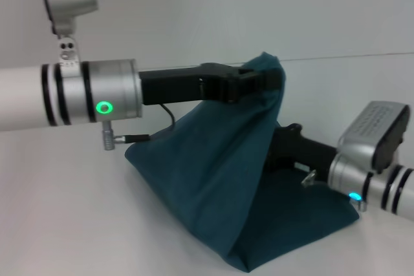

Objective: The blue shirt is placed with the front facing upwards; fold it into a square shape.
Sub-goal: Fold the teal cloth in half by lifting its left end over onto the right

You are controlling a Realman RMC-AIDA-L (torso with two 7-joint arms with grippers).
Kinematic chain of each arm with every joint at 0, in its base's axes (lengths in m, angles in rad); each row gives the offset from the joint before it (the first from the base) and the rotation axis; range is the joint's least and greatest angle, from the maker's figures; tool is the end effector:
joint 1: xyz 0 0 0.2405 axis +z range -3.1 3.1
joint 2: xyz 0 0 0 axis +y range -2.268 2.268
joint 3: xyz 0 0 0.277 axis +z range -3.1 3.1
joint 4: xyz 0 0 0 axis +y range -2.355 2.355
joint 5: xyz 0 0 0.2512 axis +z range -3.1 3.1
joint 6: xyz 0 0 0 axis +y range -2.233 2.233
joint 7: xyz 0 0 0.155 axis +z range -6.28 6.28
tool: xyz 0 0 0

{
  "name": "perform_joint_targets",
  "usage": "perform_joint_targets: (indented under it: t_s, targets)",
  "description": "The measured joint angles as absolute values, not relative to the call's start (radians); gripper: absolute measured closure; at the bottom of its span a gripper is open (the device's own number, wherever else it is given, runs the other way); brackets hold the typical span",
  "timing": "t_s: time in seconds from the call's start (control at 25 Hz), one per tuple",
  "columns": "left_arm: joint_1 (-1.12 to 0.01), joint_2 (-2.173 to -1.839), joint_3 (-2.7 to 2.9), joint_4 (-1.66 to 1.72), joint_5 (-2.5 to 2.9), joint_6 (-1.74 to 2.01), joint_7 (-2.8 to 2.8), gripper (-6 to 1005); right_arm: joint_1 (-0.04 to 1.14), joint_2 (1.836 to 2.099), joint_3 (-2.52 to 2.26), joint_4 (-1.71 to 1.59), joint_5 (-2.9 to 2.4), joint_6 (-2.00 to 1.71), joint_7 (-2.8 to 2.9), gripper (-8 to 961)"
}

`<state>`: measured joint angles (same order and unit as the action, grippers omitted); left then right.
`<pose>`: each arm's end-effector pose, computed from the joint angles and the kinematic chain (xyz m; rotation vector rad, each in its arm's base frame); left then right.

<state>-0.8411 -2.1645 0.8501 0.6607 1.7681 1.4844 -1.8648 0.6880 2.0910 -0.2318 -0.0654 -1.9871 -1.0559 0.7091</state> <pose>-0.1184 0.4383 -0.0603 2.7871 0.8795 1.0549 0.3125 0.4025 -0.1139 -2.3483 0.5560 0.6256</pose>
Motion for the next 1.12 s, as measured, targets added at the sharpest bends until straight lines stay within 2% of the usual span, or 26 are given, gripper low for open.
perform_joint_targets:
  t_s: [0.56,1.12]
  targets:
    - [-0.874,-2.173,1.045,0.567,1.640,1.312,-1.831,967,0.601,2.088,-0.235,-0.226,-1.923,-1.150,0.861,953]
    - [-0.878,-2.173,1.074,0.564,1.622,1.305,-1.830,966,0.644,2.091,-0.332,-0.228,-1.932,-1.139,0.906,954]
